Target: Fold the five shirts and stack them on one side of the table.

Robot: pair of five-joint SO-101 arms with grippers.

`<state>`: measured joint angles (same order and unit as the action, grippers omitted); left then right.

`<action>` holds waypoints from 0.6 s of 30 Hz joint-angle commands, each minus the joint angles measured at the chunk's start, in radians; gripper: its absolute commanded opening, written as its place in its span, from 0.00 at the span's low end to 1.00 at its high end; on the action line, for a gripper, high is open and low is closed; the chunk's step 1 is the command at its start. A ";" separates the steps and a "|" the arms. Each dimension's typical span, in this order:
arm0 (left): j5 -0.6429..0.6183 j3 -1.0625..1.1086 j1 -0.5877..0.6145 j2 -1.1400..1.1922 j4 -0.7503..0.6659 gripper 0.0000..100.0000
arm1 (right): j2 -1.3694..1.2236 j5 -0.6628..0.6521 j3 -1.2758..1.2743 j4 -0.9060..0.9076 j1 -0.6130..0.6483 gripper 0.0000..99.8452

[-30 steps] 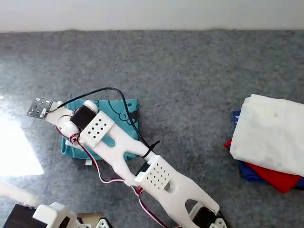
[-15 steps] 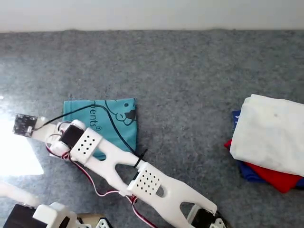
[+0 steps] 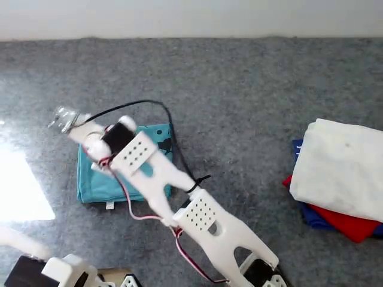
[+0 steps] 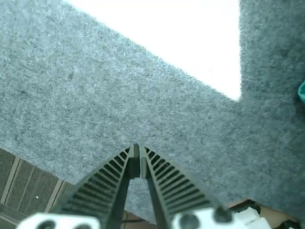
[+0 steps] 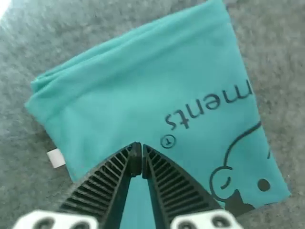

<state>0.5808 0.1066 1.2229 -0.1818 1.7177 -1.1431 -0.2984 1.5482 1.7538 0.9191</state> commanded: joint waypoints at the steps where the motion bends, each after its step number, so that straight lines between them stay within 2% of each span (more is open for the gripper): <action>1: -0.006 -0.008 -0.064 -0.046 0.006 0.01 | 0.128 0.044 0.012 0.047 -0.053 0.01; 5: -0.011 -0.010 -0.087 -0.046 0.006 0.01 | 0.268 0.054 -0.239 0.048 -0.090 0.01; 10: -0.060 0.001 -0.083 -0.044 0.006 0.01 | 0.512 0.222 -0.617 0.041 -0.102 0.02; 13: -0.063 0.007 -0.097 -0.044 0.002 0.01 | 0.590 0.394 -0.723 0.042 -0.102 0.10; 18: -0.091 0.007 -0.150 -0.044 0.000 0.01 | 0.619 0.744 -0.836 0.041 -0.096 0.31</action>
<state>0.5224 0.1158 1.1032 -0.1880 1.7177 -0.5923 0.2585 0.7518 1.7538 0.8316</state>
